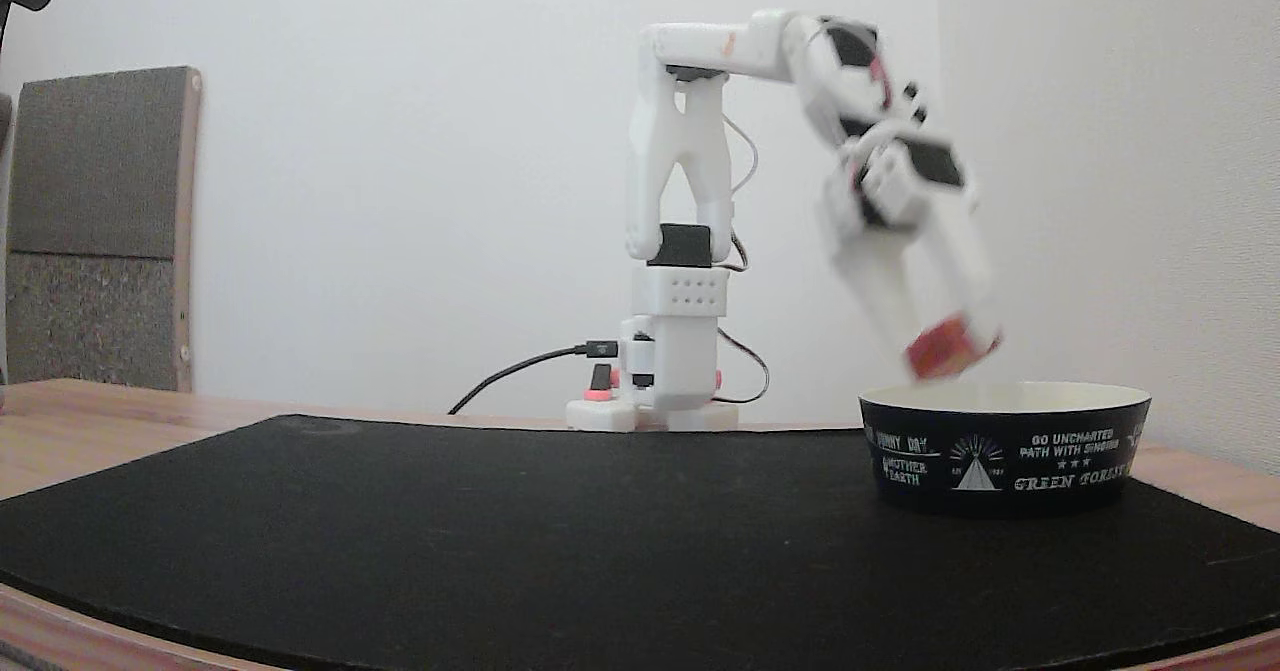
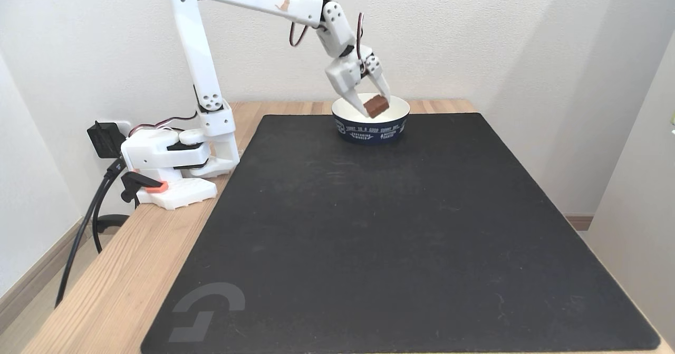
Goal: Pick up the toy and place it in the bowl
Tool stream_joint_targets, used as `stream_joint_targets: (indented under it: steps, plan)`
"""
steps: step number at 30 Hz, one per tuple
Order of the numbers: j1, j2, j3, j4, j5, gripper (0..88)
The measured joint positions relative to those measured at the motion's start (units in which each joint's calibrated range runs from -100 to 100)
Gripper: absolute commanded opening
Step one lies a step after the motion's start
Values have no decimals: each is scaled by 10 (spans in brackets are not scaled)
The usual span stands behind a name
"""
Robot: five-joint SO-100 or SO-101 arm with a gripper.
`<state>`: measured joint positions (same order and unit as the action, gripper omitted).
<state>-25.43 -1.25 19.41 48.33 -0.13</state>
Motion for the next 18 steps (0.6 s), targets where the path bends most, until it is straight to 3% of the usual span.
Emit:
stream_joint_targets:
  steps: [2,7,10,12,13,18]
  plan:
    - [-8,-1,0,-6,3,458]
    - [-2,-2,-7,-12,4,466]
    - [23,-19,-35,-13,4,311]
    - [42,-51,-35,-10,2,140]
    - [57,-79,-29,-8,4,7]
    - [150,-298,152,-27,2,81]
